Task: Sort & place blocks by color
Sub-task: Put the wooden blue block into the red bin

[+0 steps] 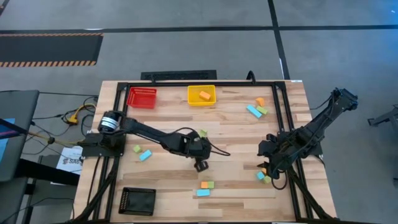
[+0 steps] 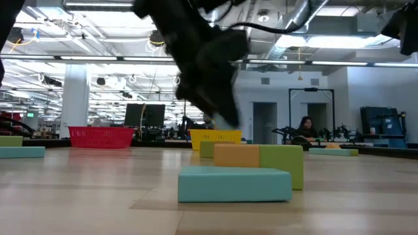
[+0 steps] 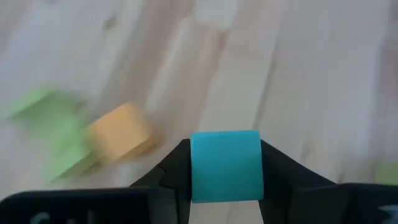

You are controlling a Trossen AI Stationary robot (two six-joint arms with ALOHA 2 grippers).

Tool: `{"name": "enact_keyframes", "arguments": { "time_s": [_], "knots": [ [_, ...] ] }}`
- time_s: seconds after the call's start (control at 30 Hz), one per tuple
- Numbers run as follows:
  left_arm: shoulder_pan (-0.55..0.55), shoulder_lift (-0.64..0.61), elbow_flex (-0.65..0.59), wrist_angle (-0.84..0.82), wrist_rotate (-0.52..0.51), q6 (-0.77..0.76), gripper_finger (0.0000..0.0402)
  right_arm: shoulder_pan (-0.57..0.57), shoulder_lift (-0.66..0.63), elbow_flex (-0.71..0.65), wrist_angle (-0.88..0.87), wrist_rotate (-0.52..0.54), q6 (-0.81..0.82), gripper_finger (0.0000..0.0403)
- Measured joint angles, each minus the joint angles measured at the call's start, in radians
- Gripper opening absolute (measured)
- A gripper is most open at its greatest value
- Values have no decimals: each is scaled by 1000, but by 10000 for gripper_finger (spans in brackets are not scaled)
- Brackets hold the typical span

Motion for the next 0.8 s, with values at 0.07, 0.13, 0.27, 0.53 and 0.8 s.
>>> {"name": "enact_keyframes", "arguments": {
  "time_s": [0.07, 0.13, 0.27, 0.53, 0.8],
  "knots": [
    [1, -53, -2, -123, -56, 26, 101, 0, 0, 0, -1, 1, 0, 260],
    [14, -119, 1, -234, -121, 36, 101, 0, 0, 0, 0, 1, 1, 260],
    [125, -228, -44, -497, -137, -1, 101, -1, 2, 0, 5, 34, 22, 260],
    [538, -434, -210, -616, -46, 24, 101, -1, 1, 0, 24, 86, 115, 260],
    [969, -506, -278, -626, 22, 151, 101, -2, 1, 0, 46, 112, 190, 260]
  ]
}}
